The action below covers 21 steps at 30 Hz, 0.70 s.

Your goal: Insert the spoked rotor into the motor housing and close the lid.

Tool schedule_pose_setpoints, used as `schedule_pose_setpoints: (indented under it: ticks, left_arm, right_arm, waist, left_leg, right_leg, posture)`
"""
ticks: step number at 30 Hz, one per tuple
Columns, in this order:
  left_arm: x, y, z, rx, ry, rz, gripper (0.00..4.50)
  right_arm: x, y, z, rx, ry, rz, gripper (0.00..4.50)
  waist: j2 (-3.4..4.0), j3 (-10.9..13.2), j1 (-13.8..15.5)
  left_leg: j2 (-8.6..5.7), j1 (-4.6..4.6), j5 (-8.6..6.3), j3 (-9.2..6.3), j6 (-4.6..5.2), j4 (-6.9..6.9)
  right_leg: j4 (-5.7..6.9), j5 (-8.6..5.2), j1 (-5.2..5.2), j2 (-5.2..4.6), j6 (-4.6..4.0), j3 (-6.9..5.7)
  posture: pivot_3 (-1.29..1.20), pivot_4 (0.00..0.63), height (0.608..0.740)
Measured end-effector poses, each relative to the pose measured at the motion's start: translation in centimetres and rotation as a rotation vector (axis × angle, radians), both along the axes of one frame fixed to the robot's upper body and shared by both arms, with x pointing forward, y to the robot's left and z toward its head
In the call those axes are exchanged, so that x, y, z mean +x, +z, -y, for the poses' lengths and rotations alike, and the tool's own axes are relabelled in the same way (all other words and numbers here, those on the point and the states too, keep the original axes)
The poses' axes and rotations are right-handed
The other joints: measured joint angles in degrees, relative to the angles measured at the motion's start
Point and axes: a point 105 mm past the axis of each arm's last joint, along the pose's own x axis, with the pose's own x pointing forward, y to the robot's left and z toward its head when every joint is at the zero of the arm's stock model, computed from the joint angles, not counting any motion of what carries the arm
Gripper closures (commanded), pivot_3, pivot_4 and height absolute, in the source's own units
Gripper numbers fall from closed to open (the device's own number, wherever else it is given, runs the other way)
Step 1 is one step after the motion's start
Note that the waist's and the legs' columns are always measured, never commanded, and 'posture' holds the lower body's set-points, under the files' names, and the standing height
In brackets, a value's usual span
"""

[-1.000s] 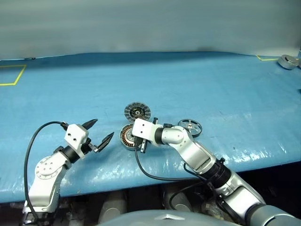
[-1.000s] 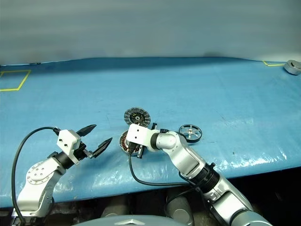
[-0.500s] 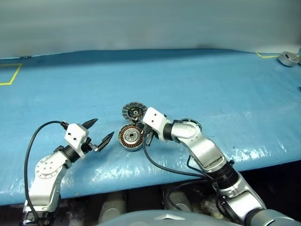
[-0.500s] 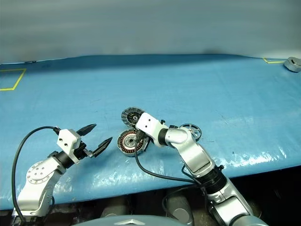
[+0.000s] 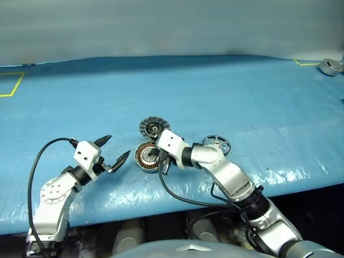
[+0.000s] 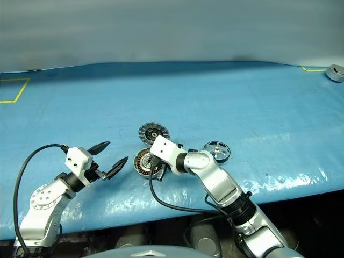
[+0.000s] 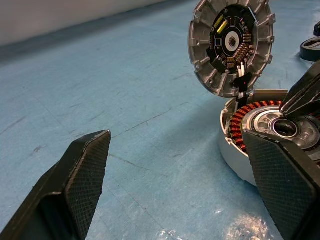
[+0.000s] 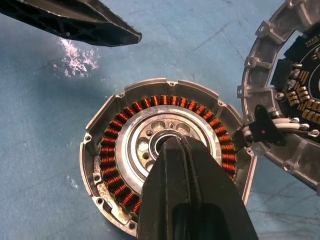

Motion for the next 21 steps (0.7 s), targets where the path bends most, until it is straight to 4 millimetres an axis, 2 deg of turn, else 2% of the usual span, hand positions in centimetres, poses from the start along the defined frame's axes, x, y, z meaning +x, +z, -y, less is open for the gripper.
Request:
schedule_pose_setpoints:
  ticks: [16, 21]
  left_arm:
    - [-0.32, -0.42, -0.16, -0.001, 0.011, -0.016, 0.00]
    - [-0.41, -0.55, -0.20, -0.001, 0.013, -0.022, 0.00]
  right_arm:
    - [0.49, -0.57, -0.05, -0.020, -0.014, 0.013, 4.45]
    - [0.61, -0.73, 0.07, -0.026, -0.015, 0.012, 4.45]
  waist:
    - [-0.01, -0.03, -0.04]
    - [-0.02, -0.03, 0.05]
  left_leg:
    - [0.01, 0.11, 0.01, 0.01, -0.01, 0.09]
    - [0.00, 0.43, 0.01, 0.00, -0.01, 0.14]
  right_leg:
    - [0.02, -0.02, 0.15, 0.00, -0.03, 0.00]
    - [-0.02, -0.08, 0.52, 0.00, -0.11, 0.00]
  posture:
    - [0.00, 0.150, 0.740]
    - [0.00, 0.150, 0.740]
